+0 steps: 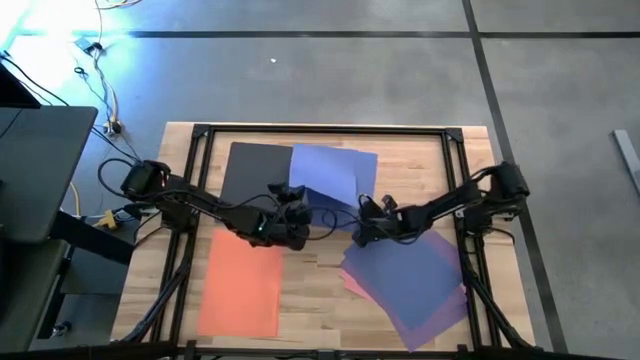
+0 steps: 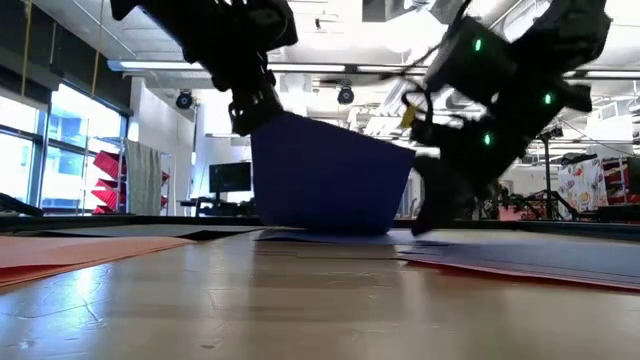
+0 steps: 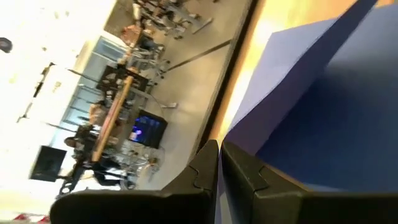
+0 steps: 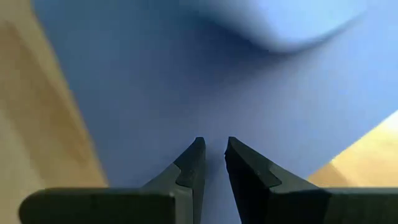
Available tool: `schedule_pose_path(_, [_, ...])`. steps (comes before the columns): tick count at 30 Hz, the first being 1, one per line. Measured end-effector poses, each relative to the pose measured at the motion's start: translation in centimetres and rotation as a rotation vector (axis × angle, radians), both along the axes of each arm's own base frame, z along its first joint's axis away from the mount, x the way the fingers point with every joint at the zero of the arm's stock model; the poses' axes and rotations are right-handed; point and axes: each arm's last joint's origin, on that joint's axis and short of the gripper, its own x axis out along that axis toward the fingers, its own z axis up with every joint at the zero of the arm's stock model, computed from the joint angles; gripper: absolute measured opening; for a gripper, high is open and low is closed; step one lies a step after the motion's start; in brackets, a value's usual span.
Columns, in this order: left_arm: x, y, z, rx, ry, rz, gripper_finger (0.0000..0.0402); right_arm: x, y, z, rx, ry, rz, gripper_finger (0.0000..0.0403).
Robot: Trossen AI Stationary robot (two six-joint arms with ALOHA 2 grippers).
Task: Organize paper
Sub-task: Stack the bottom blue paper on top of the top blue paper
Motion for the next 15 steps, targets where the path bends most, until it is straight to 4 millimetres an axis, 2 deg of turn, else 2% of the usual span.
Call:
schedule_pose_path(3, [-0.15,-0.4,0.14,0.04,-0.005,0.015,0.0,0.24,0.07,-0.62,-0.026,0.044,0.076,0.005])
schedule_pose_path(8, [-0.22,-0.57,0.19,0.056,-0.001,0.018,0.0,0.2,0.09,-0.49,-0.069,0.1,0.18,0.005])
schedule_pose_path(15, [-0.19,-0.56,0.22,0.057,-0.007,0.021,0.0,0.12,0.17,-0.48,-0.06,0.102,0.185,0.005])
